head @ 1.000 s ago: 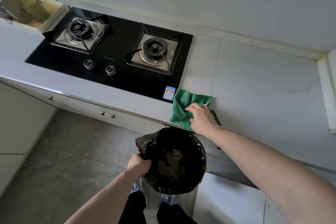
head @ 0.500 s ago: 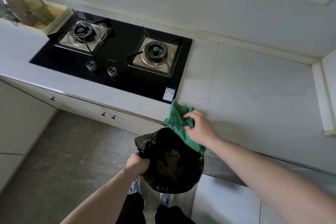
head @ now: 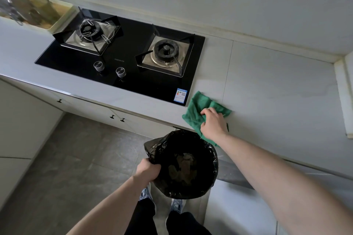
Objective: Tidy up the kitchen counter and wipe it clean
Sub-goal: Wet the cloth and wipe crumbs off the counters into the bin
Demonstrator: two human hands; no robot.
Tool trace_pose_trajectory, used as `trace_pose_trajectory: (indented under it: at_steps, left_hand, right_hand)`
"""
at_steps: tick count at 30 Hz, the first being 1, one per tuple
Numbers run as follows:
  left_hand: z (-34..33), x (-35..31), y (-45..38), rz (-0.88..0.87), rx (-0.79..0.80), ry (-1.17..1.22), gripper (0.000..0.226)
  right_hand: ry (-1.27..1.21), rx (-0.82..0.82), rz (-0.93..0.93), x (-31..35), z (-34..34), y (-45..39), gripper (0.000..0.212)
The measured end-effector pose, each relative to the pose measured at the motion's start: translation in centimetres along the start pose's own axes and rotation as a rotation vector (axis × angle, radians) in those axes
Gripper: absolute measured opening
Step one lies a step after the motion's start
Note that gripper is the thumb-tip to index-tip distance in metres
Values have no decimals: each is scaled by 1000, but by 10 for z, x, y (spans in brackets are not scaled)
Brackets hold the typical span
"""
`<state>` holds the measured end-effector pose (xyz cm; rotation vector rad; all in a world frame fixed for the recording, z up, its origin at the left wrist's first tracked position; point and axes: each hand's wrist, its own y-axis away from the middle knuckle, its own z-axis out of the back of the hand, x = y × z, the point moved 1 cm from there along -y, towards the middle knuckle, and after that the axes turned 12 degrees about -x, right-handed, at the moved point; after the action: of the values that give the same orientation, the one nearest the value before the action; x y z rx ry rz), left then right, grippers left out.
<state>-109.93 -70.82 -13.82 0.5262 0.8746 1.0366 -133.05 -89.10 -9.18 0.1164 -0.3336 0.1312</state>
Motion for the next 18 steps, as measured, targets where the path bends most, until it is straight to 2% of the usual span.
trace_pose_trajectory:
  at_steps: [4, 9, 11, 14, 18]
  left_hand:
    - [-1, 1, 2, 8, 6, 6, 19]
    - [3, -5, 11, 8, -5, -2, 15]
    - [8, -5, 11, 10, -18, -11, 16]
    - [12, -2, 4, 17, -22, -38, 25]
    - [12, 0, -1, 15, -9, -38, 33]
  right_hand:
    - [-52, 77, 92, 8, -2, 35, 36]
    - [-167, 204, 88, 13, -11, 75, 31]
    - [-185, 208, 106, 16, -10, 77, 31]
    - [-300, 102, 67, 23, 3, 61, 30]
    - [-395, -140, 18, 26, 30, 16, 31]
